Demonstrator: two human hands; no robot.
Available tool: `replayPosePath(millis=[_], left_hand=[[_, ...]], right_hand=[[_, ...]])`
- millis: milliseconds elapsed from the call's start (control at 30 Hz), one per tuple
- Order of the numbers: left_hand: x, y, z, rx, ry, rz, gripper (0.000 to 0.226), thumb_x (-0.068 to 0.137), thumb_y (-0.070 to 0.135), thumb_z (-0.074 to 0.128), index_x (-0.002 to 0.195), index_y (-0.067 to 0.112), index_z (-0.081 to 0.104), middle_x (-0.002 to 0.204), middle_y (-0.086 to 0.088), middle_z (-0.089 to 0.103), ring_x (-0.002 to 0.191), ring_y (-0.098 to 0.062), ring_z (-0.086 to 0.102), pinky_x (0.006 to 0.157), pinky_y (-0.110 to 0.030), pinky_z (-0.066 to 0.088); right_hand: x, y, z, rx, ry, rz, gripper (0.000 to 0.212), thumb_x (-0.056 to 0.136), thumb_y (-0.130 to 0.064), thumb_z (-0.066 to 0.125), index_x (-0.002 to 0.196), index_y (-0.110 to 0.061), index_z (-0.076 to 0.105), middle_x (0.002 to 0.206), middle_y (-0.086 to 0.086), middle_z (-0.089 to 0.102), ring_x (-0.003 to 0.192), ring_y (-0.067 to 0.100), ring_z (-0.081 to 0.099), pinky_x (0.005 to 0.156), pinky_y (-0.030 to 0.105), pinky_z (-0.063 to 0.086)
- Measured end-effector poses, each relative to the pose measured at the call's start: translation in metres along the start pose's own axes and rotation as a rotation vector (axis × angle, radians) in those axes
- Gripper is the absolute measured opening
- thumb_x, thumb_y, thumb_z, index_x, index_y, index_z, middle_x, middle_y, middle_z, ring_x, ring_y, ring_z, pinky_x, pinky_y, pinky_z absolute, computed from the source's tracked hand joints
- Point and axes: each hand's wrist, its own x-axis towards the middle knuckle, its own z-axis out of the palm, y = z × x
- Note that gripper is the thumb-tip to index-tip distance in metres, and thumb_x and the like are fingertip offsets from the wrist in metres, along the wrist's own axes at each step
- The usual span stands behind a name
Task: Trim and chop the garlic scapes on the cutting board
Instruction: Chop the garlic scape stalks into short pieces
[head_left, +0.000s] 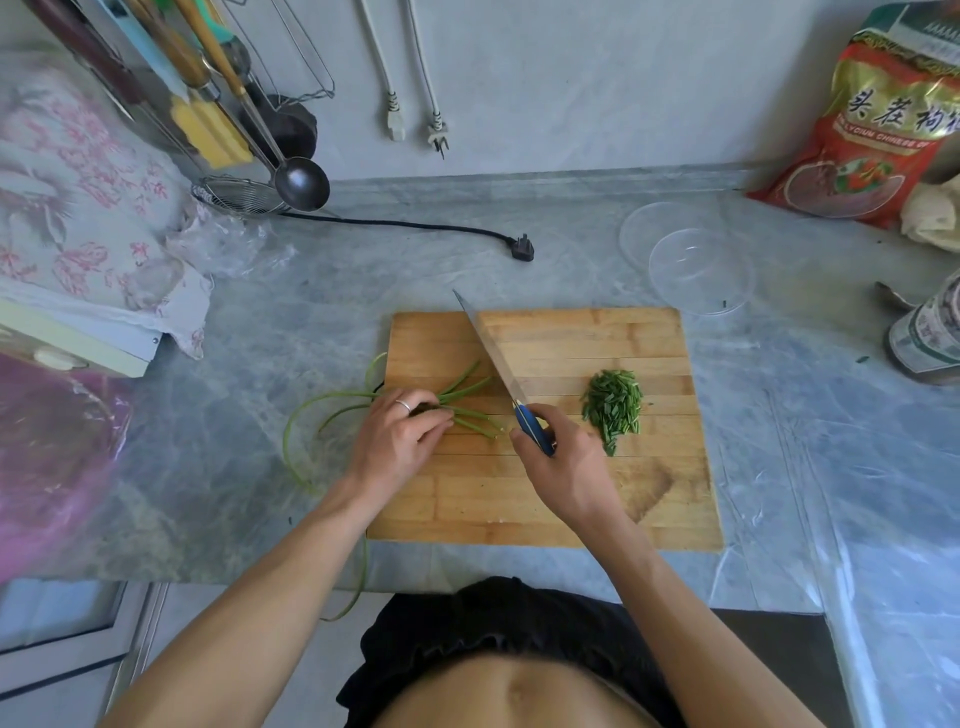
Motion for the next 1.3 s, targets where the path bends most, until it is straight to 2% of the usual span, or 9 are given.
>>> replayPosePath(millis=[200, 367, 533, 667, 833, 967, 1067, 1167, 1300], left_hand=[[0.007, 0.005, 0.0, 0.015, -0.016, 0.005, 0.017, 0.084, 0.01, 0.078, 0.101, 0.01, 0.077, 0.086, -0.003, 0.065, 0.078, -0.024, 0.059, 0.07, -0.036, 0.051], [0.007, 0.005, 0.0, 0.011, -0.059, 0.004, 0.021, 0.081, 0.004, 0.078, 0.102, 0.006, 0.076, 0.092, -0.007, 0.065, 0.083, -0.028, 0.063, 0.075, -0.041, 0.053], [0.001, 0.009, -0.002, 0.012, -0.077, 0.007, 0.023, 0.081, 0.003, 0.073, 0.104, 0.006, 0.074, 0.096, -0.006, 0.064, 0.087, -0.026, 0.062, 0.074, -0.042, 0.055], [-0.011, 0.013, -0.003, -0.079, -0.022, -0.09, 0.028, 0.084, 0.001, 0.059, 0.108, 0.005, 0.072, 0.104, -0.005, 0.067, 0.091, -0.023, 0.065, 0.078, -0.036, 0.056], [-0.017, 0.01, -0.01, -0.055, 0.141, -0.294, 0.017, 0.092, 0.015, 0.058, 0.1, 0.007, 0.072, 0.098, -0.004, 0.07, 0.09, -0.024, 0.066, 0.08, -0.041, 0.051], [-0.015, 0.004, -0.01, -0.047, 0.101, -0.383, 0.015, 0.091, 0.016, 0.063, 0.099, 0.01, 0.074, 0.096, -0.002, 0.068, 0.086, -0.026, 0.066, 0.077, -0.045, 0.051], [-0.016, 0.002, -0.01, -0.059, 0.065, -0.406, 0.014, 0.087, 0.013, 0.067, 0.098, 0.011, 0.075, 0.096, -0.001, 0.067, 0.085, -0.025, 0.065, 0.077, -0.048, 0.051], [-0.018, 0.004, -0.014, -0.07, 0.076, -0.341, 0.016, 0.086, 0.013, 0.067, 0.099, 0.01, 0.075, 0.099, -0.001, 0.067, 0.086, -0.024, 0.064, 0.076, -0.047, 0.052], [-0.012, 0.01, -0.015, -0.029, 0.041, -0.063, 0.018, 0.089, 0.013, 0.071, 0.105, 0.008, 0.076, 0.111, -0.005, 0.069, 0.102, -0.024, 0.063, 0.088, -0.043, 0.052]], right_hand=[[-0.003, -0.002, 0.0, 0.002, -0.018, 0.017, 0.029, 0.092, -0.024, 0.064, 0.119, -0.016, 0.063, 0.073, 0.0, 0.061, 0.054, 0.009, 0.051, 0.052, 0.017, 0.042], [-0.002, -0.001, 0.002, 0.059, -0.004, 0.066, 0.027, 0.094, -0.026, 0.061, 0.119, -0.016, 0.062, 0.072, 0.01, 0.062, 0.052, 0.01, 0.046, 0.05, 0.023, 0.041], [0.002, -0.001, 0.0, 0.084, 0.051, 0.127, 0.023, 0.095, -0.027, 0.058, 0.115, -0.016, 0.063, 0.079, 0.014, 0.064, 0.062, 0.018, 0.051, 0.06, 0.029, 0.043], [0.002, 0.001, 0.002, 0.072, 0.062, 0.134, 0.021, 0.096, -0.027, 0.056, 0.112, -0.016, 0.063, 0.079, 0.016, 0.064, 0.062, 0.019, 0.052, 0.057, 0.028, 0.042], [0.0, -0.004, 0.005, 0.062, 0.058, 0.115, 0.028, 0.096, -0.027, 0.057, 0.121, -0.013, 0.061, 0.079, 0.012, 0.064, 0.059, 0.012, 0.05, 0.051, 0.017, 0.039], [-0.001, -0.006, 0.008, 0.068, 0.038, 0.122, 0.029, 0.096, -0.026, 0.058, 0.122, -0.014, 0.059, 0.076, 0.012, 0.063, 0.056, 0.012, 0.048, 0.05, 0.019, 0.039], [0.0, -0.007, 0.012, 0.063, 0.027, 0.124, 0.03, 0.095, -0.027, 0.06, 0.123, -0.016, 0.059, 0.072, 0.002, 0.059, 0.056, 0.01, 0.049, 0.051, 0.018, 0.041], [-0.001, -0.008, 0.015, 0.059, 0.02, 0.122, 0.03, 0.094, -0.028, 0.061, 0.123, -0.018, 0.059, 0.072, 0.0, 0.058, 0.058, 0.013, 0.051, 0.051, 0.02, 0.042], [-0.002, -0.009, 0.014, 0.069, 0.026, 0.125, 0.031, 0.094, -0.028, 0.062, 0.122, -0.018, 0.059, 0.075, 0.007, 0.061, 0.065, 0.026, 0.057, 0.054, 0.027, 0.045]])
